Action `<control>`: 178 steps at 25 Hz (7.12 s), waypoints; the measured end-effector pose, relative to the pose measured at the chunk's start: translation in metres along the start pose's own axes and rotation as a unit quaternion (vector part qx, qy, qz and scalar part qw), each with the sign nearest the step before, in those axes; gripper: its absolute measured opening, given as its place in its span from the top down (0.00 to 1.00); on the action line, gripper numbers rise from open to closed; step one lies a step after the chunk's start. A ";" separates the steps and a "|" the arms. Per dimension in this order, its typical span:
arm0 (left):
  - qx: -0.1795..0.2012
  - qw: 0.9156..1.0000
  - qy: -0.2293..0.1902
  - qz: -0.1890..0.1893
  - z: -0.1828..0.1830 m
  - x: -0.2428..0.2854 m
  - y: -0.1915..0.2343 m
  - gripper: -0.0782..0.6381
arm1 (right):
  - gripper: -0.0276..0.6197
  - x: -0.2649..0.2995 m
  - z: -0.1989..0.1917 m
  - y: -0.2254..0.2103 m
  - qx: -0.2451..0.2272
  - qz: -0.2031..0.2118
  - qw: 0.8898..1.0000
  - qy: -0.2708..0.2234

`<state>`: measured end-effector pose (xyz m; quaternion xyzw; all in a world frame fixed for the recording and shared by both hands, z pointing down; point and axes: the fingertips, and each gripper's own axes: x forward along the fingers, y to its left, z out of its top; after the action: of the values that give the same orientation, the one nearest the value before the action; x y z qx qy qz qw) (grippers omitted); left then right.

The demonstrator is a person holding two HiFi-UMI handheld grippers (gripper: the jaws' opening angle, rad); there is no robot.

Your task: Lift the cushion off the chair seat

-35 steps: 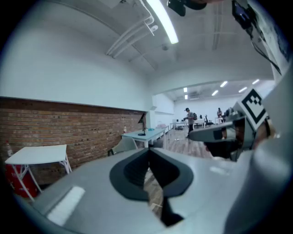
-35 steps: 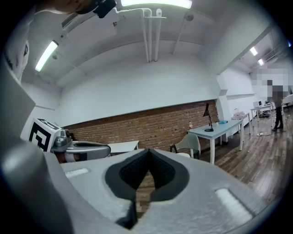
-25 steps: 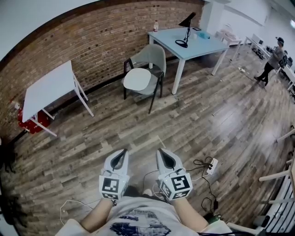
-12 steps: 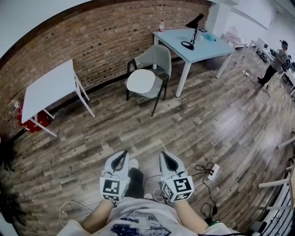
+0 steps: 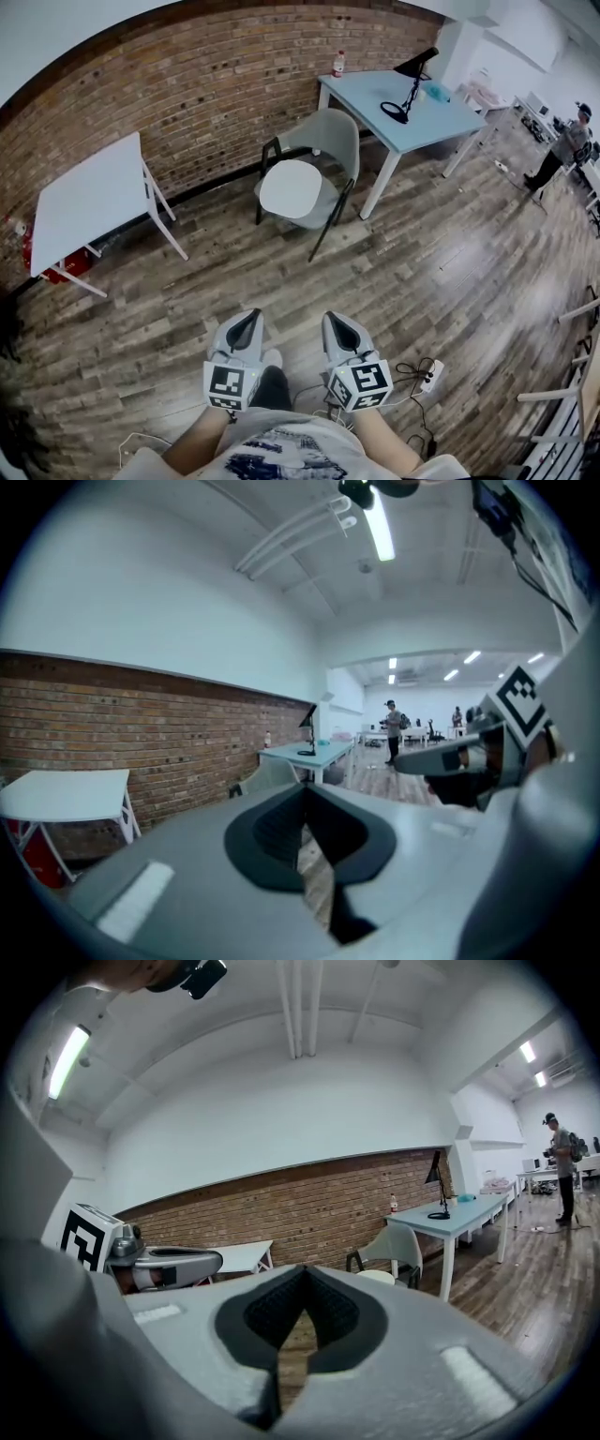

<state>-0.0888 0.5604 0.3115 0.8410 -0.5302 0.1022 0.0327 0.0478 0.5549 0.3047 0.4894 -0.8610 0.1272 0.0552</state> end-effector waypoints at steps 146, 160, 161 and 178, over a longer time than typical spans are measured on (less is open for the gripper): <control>-0.174 0.939 0.298 0.012 -0.455 0.823 0.399 0.44 | 0.42 0.809 -0.349 -0.527 0.205 -0.125 0.941 0.239; -0.143 0.948 0.285 0.021 -0.431 0.817 0.396 0.84 | 0.77 0.804 -0.326 -0.521 0.214 -0.121 0.942 0.229; -0.143 0.948 0.283 0.024 -0.428 0.816 0.396 0.84 | 0.79 0.804 -0.321 -0.520 0.210 -0.117 0.944 0.227; -0.122 0.966 0.224 0.048 -0.288 0.764 0.380 0.84 | 0.86 0.743 -0.185 -0.487 0.174 -0.091 0.963 0.187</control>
<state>-0.1511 -0.2343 0.7302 0.7598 -0.5575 0.2238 0.2485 0.0769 -0.2485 0.7261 0.5350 -0.7520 0.3588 0.1400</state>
